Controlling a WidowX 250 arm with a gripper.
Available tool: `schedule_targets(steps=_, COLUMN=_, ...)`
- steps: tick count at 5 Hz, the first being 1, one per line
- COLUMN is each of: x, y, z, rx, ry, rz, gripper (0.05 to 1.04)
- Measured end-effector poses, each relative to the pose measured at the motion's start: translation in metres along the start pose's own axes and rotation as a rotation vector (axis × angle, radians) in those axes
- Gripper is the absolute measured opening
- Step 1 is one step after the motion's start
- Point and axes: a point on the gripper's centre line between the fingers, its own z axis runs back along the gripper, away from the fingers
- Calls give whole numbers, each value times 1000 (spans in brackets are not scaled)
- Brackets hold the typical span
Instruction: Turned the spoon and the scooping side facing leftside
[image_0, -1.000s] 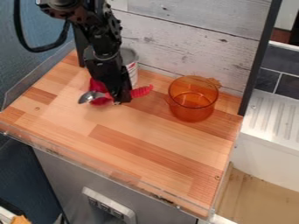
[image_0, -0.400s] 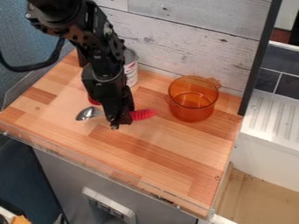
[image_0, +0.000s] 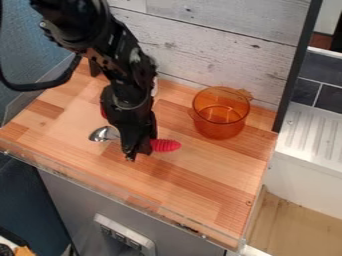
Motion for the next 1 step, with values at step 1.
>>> schedule_targets(steps=1, x=-1, y=12, z=-4, rx=4, ry=-31, rz=-37, gripper=337)
